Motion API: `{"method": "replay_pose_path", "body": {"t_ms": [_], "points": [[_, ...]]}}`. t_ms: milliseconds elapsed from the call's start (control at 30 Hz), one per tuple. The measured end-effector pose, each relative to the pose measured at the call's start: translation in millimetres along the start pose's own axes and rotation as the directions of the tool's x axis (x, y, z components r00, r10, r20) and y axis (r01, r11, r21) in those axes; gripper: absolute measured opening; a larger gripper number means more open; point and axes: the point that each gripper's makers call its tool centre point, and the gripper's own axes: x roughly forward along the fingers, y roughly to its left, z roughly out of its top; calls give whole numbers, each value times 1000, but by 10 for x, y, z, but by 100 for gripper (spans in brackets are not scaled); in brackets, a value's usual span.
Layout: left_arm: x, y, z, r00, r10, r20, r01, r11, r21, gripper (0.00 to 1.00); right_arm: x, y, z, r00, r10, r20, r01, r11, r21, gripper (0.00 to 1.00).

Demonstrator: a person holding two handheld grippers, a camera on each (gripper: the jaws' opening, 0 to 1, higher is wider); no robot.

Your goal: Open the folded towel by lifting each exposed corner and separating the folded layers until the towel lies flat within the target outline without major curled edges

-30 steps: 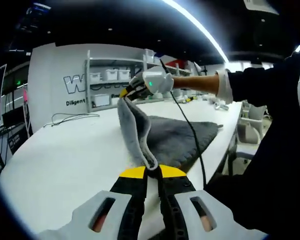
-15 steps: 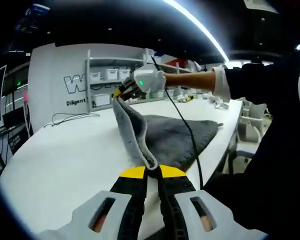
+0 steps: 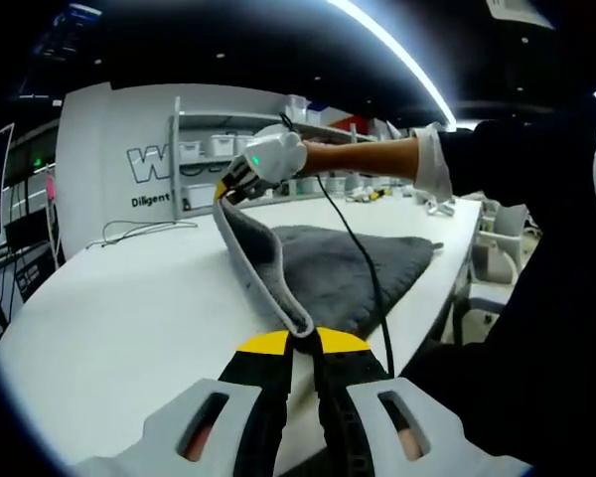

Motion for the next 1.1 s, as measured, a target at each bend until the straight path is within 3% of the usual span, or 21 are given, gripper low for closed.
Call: {"method": "replay_pose_path", "body": {"t_ms": [300,800,1100], "points": [[-43,16,-35,1000,4,6,-4,1000,1,8,138,-13,66,1000,7,-3,-7,999,45,1],[-116,39,-69,1000,-3,9,3,1000,-14,5,284,-79,130,1000,-12,-3,13,974,226,2],[-119,52,-73,1000,0,13,1,1000,-30,3,388,0,134,1000,7,-18,-2,969,247,2]]}}
